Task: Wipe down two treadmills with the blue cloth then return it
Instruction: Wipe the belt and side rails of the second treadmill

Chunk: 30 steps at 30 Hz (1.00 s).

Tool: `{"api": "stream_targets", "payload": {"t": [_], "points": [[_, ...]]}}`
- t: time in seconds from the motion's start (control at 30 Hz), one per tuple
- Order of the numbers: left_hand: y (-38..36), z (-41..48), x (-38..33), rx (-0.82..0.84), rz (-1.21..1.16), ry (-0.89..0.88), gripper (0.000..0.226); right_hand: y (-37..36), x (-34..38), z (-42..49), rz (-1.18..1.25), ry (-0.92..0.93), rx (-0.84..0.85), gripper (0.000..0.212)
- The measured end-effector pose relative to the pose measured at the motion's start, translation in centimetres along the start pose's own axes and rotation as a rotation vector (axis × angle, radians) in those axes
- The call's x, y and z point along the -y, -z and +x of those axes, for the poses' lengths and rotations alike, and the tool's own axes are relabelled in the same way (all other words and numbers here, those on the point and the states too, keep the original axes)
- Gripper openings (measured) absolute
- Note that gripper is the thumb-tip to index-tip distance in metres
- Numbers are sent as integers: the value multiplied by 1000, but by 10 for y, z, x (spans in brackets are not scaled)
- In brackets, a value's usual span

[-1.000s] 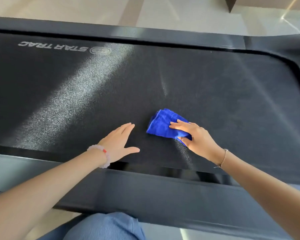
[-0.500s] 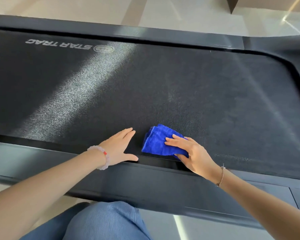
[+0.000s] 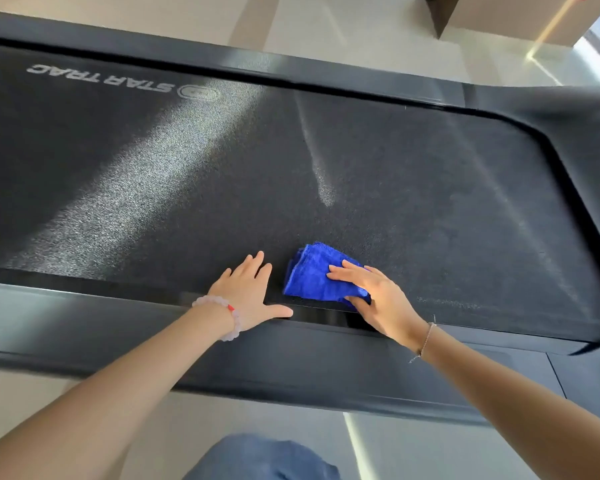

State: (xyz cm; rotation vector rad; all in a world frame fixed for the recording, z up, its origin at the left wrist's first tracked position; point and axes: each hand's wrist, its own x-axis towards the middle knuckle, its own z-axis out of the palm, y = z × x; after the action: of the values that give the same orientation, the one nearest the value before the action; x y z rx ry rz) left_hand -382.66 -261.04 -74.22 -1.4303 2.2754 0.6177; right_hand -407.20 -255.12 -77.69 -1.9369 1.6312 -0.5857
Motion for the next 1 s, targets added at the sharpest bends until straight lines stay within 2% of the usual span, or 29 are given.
{"api": "stream_targets", "payload": {"t": [0.63, 0.9, 1.0], "points": [[-8, 0, 3, -45, 3, -33, 101, 14, 14, 3, 47, -85, 111, 49], [-8, 1, 2, -51, -25, -11, 102, 10, 1, 4, -7, 43, 66, 50], [-10, 2, 1, -57, -34, 11, 101, 10, -5, 5, -20, 52, 105, 50]]}}
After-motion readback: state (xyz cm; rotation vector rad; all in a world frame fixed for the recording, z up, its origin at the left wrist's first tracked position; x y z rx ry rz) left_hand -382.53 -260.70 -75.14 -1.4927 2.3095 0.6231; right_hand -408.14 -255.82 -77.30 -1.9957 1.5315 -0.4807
